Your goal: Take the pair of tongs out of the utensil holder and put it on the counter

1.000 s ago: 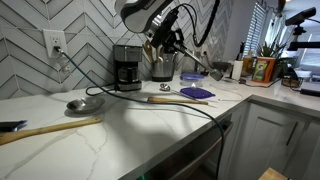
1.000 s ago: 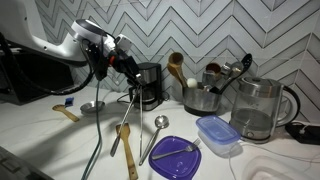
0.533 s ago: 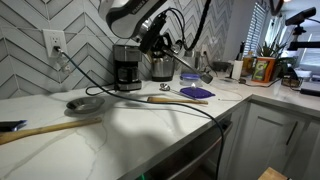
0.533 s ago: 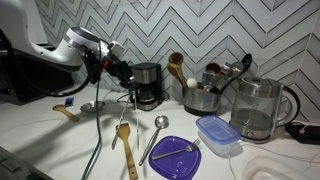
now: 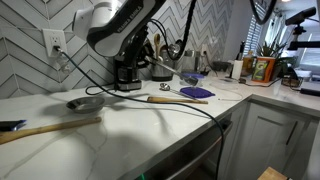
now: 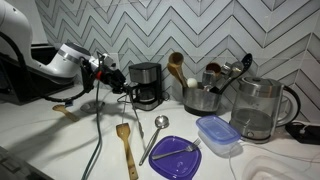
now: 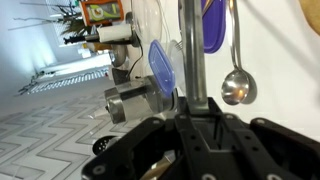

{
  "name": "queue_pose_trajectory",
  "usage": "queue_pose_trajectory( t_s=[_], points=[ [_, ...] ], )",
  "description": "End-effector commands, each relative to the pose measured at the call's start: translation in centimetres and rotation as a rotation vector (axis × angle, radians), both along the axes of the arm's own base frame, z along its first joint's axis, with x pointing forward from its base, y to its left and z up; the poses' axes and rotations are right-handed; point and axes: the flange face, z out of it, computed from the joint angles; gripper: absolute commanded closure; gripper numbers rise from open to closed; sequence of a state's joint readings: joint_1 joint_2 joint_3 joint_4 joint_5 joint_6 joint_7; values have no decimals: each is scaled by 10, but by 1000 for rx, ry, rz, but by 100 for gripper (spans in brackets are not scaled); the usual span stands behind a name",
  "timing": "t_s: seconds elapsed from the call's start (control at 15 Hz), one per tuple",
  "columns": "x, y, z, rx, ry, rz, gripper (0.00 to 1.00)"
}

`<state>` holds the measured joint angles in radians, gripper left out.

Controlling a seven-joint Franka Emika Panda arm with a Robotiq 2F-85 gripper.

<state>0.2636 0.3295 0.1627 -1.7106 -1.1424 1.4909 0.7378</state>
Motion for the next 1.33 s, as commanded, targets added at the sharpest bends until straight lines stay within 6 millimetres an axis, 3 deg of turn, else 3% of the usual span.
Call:
queue_pose_trajectory(
  t_s=[0.0, 0.27, 0.53, 0.6, 1.07, 1.13, 1.27],
  points=[
    [2, 22, -23, -56, 43, 142, 95],
    [2, 33, -44, -95, 59, 247, 95],
    [-2, 26, -52, -79, 67, 278, 95],
    [5, 34, -53, -76, 54, 243, 78],
    [5, 31, -54, -69, 56, 248, 78],
    [5, 31, -54, -69, 55, 248, 95],
    [5, 36, -57, -67, 61, 255, 95]
  ],
)
